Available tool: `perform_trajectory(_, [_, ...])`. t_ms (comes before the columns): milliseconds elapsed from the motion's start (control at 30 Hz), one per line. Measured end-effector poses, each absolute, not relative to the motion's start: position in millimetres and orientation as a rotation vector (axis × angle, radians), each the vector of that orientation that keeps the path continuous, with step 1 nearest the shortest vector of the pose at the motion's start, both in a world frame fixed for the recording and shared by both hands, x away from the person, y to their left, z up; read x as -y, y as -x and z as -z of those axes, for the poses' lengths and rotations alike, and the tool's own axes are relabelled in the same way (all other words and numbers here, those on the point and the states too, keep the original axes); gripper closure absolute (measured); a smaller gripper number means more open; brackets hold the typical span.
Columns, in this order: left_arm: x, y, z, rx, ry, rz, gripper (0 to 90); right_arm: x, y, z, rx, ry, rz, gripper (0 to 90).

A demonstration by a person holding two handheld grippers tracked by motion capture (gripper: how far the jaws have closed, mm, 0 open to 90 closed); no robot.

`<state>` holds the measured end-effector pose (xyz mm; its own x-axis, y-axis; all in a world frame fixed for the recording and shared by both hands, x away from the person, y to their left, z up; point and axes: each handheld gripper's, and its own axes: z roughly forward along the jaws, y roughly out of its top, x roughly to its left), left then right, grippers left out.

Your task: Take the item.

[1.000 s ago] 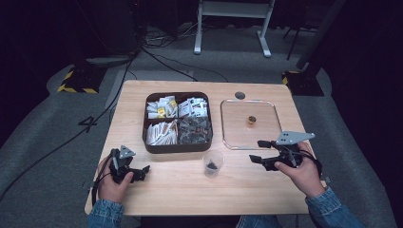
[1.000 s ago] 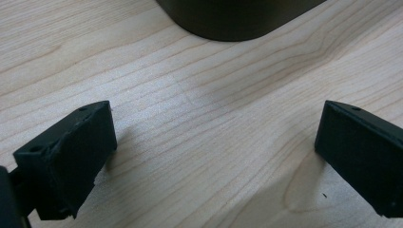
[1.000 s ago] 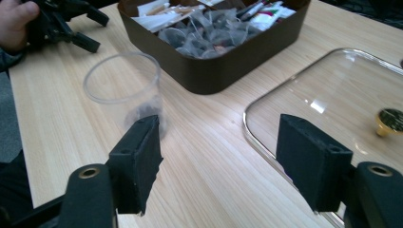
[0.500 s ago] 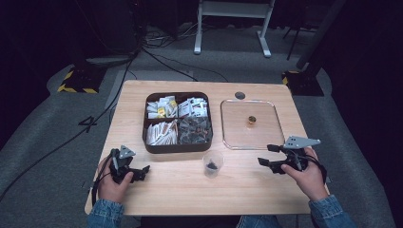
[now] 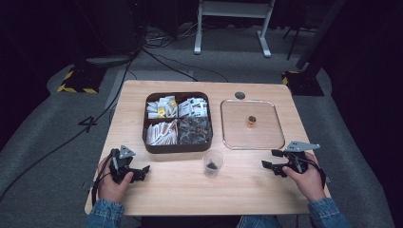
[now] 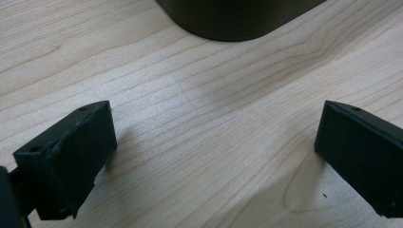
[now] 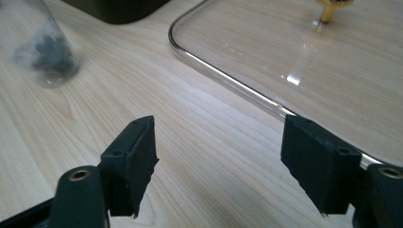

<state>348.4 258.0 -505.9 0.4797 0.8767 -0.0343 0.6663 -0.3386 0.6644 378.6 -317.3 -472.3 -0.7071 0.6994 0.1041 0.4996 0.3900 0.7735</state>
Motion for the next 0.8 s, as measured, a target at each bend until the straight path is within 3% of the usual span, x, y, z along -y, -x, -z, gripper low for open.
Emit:
perform_trajectory(333, [-258, -348, 506, -1.27, -2.109, -0.444, 0.5, 316, -377, 489, -2.445, -1.031, -1.127, 24.3])
perform_trajectory(700, [-258, -348, 506, -1.27, -2.111, -0.442, 0.4, 306, -377, 505, -2.44, -0.997, -1.047, 8.1])
perform_trajectory(800, [-258, -348, 506, -1.27, -2.112, -0.442, 0.5, 305, -377, 505, -2.44, -1.003, -1.041, 7.5])
